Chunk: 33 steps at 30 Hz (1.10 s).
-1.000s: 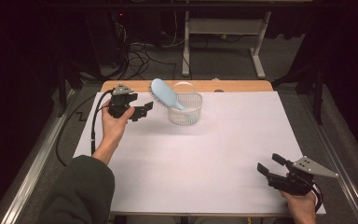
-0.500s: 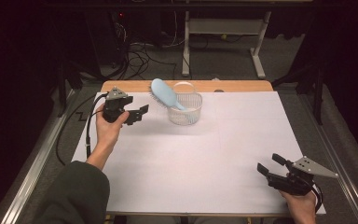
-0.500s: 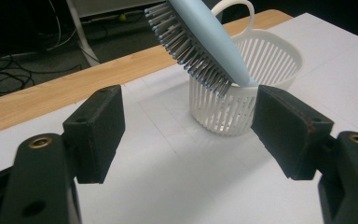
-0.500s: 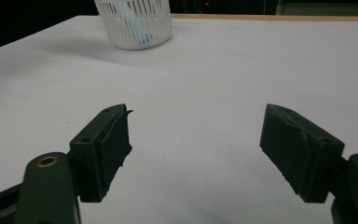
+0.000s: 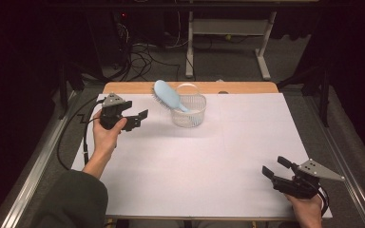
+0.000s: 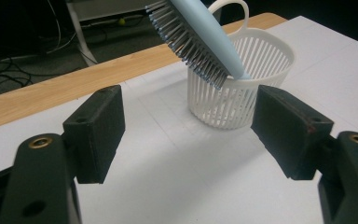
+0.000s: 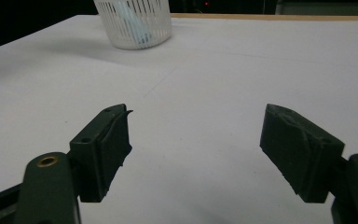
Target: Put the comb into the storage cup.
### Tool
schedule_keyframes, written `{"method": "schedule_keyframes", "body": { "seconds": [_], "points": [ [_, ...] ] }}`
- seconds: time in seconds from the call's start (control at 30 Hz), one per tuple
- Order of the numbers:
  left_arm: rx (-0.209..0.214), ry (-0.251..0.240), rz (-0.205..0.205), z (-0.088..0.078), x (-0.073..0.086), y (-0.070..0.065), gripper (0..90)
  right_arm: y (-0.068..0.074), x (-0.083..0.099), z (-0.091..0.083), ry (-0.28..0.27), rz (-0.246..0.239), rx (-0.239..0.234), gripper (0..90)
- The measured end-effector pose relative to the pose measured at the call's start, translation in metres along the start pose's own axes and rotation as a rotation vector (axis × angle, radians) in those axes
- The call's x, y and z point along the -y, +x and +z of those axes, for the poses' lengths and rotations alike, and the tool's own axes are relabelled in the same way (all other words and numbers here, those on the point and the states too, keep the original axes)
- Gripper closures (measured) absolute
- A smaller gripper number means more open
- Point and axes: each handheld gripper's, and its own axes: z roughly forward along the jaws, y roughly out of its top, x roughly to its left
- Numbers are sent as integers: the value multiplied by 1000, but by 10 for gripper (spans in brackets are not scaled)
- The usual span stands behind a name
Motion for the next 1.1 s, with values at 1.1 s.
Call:
{"method": "schedule_keyframes", "body": {
  "seconds": [1.1],
  "points": [
    [-12,-39,21,-31,21,-1,257,0,0,0,-3,3,4,245]
  ]
}}
